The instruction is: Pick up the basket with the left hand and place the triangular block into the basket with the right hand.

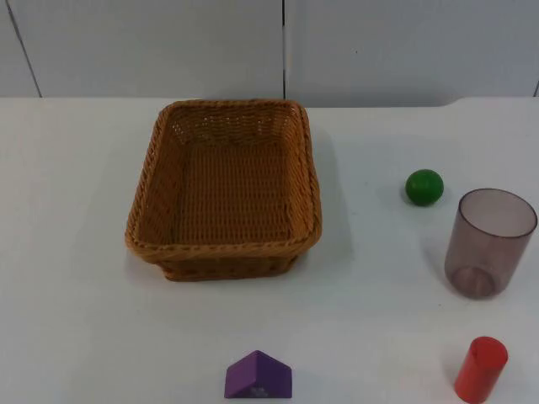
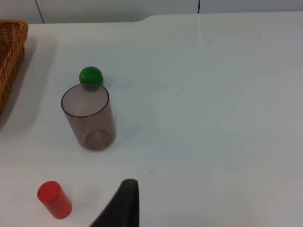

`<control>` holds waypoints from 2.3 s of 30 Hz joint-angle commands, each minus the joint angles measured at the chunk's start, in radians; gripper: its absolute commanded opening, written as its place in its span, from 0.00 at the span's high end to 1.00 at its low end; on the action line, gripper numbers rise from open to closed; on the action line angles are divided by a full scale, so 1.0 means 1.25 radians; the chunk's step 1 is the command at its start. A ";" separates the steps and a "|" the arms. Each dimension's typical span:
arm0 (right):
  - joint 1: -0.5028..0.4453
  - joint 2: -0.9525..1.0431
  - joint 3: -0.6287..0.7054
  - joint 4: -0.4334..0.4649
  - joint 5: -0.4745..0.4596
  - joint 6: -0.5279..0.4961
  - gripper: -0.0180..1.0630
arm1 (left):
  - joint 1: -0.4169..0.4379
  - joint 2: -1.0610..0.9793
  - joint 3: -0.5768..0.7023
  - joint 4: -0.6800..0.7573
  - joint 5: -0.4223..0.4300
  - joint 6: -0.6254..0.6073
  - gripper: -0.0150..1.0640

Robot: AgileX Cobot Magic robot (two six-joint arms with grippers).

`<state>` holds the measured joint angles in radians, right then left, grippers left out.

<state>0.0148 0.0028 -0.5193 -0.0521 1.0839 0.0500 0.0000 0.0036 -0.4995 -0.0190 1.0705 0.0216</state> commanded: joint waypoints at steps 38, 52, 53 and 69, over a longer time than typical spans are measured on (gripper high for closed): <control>-0.006 0.711 -0.174 0.008 -0.300 -0.011 0.01 | -0.004 0.879 -0.177 -0.062 -0.425 -0.024 0.01; -0.006 0.711 -0.174 0.008 -0.314 -0.011 0.01 | -0.072 1.296 -0.396 -0.107 -0.450 0.044 0.01; -0.006 0.711 -0.174 0.008 -0.314 -0.011 0.01 | -0.072 1.296 -0.396 -0.107 -0.450 0.044 0.01; -0.006 0.711 -0.174 0.009 -0.317 -0.011 0.01 | -0.147 1.720 -0.743 -0.172 -0.428 0.042 0.01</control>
<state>0.0148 0.8955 -0.7332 -0.0447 0.7000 0.0461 -0.1784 2.1407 -1.4173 -0.2102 0.5314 0.0734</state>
